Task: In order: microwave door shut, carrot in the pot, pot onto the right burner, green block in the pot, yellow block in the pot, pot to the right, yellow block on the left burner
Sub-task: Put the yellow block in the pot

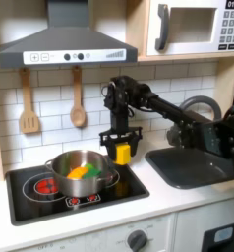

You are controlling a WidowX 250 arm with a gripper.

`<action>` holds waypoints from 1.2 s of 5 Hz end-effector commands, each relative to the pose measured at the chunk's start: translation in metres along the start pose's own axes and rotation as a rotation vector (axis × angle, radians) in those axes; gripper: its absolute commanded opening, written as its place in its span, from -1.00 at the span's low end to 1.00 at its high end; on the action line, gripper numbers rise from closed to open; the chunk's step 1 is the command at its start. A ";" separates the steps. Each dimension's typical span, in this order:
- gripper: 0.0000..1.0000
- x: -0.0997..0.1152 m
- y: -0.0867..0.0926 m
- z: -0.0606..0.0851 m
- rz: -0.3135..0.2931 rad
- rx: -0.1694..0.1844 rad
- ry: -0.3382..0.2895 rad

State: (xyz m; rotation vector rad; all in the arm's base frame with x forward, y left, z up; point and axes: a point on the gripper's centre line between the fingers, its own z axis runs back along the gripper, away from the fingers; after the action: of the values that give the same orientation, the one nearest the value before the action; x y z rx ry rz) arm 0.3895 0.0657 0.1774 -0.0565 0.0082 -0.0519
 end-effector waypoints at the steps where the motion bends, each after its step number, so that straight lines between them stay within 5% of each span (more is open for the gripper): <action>1: -1.00 -0.012 0.018 0.027 0.079 0.032 -0.011; 2: -1.00 -0.016 0.023 0.041 0.109 0.026 -0.039; 3: -1.00 -0.024 0.041 0.043 0.166 0.054 -0.040; 5: -1.00 -0.024 0.054 0.038 0.186 0.115 -0.057; 6: 1.00 -0.021 0.049 0.029 0.180 0.125 -0.033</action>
State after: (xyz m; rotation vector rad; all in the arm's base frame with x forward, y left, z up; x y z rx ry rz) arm 0.3682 0.1229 0.2143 0.0772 -0.0497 0.1408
